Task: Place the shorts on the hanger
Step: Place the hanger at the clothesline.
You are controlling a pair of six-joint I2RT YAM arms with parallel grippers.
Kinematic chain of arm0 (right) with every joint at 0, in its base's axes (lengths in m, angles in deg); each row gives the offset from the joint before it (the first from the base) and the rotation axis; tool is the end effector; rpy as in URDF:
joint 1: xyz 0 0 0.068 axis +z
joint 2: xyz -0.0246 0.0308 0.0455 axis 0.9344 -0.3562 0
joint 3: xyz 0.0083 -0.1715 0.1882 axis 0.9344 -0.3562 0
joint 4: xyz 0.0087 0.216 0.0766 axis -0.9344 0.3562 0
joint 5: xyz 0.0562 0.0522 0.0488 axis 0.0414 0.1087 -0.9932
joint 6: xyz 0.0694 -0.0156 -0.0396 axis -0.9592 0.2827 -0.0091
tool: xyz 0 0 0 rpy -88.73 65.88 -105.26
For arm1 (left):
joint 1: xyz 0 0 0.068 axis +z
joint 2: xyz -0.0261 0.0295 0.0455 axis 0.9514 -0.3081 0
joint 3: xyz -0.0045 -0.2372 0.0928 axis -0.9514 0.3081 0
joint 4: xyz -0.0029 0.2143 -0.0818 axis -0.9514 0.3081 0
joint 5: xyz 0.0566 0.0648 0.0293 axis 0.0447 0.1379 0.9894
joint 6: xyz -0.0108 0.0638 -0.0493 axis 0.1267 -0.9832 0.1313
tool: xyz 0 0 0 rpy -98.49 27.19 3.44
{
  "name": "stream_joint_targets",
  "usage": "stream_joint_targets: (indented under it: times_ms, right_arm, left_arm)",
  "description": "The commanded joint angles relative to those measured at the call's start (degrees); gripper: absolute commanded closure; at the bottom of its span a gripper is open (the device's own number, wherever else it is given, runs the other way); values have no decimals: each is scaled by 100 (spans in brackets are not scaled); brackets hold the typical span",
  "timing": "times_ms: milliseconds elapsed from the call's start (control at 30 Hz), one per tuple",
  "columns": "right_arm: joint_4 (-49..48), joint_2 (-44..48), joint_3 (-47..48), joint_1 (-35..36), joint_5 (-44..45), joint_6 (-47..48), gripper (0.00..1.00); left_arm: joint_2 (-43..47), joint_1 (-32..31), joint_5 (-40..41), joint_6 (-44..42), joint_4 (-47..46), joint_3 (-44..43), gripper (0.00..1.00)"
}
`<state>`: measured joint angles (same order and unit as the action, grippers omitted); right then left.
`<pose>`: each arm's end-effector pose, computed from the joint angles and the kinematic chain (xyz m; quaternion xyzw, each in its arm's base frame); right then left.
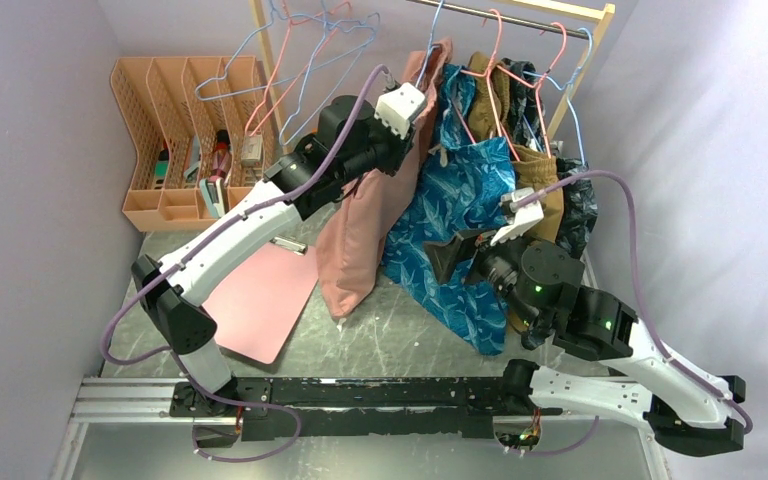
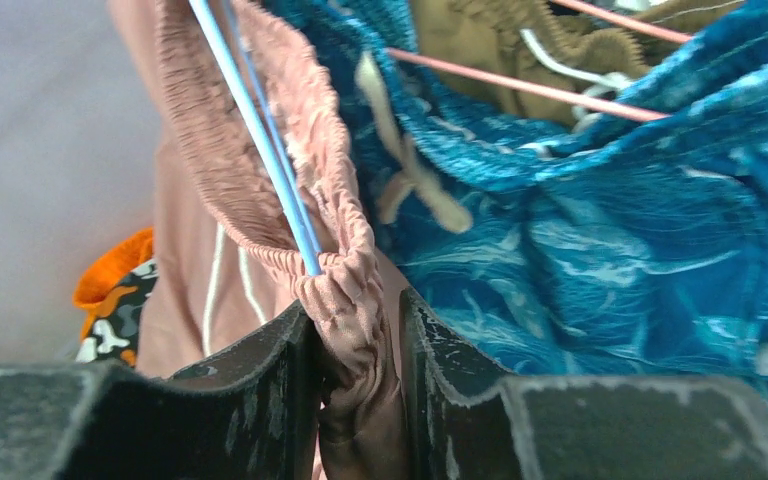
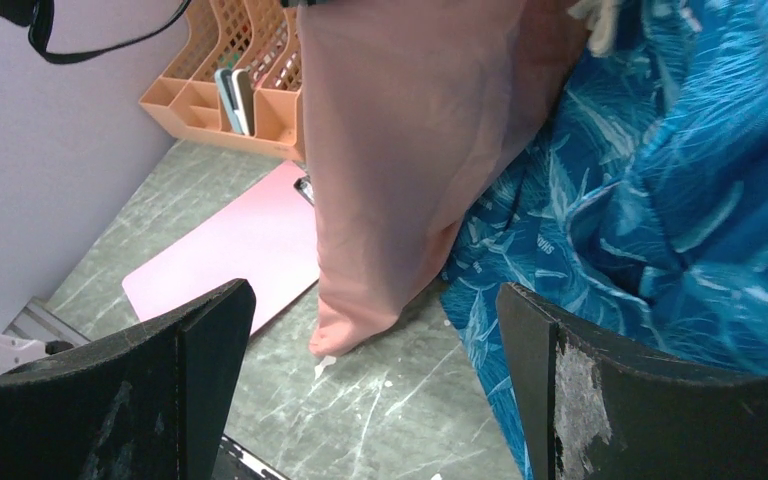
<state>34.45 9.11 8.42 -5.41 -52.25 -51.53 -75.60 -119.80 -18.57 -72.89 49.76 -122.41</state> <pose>0.0959 0.1067 0.3855 -0.0985 0.7514 0.2504 0.6025 0.2704 -0.2857 0.4203 0.3218 0.7026 -0.1805 0.6084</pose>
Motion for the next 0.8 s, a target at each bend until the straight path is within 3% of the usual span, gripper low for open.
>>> stream_joint_targets:
  times_ms: [0,167,433,767]
  right_arm:
    - [159,0,273,1,209,19,5]
    - [231,-20,420,0,301,28,5]
    - [190,-46,633,5,325,101,5]
    - [268,-51,948,0,493,293,5]
  left_arm:
    - [314,-112,-883,214,146,-26,63]
    - [460,-131,-1200,283,76,214,61]
    - [386,-138,-1310,236,-128,145,92]
    - [126,-395,-1408,288,-208,-322,93]
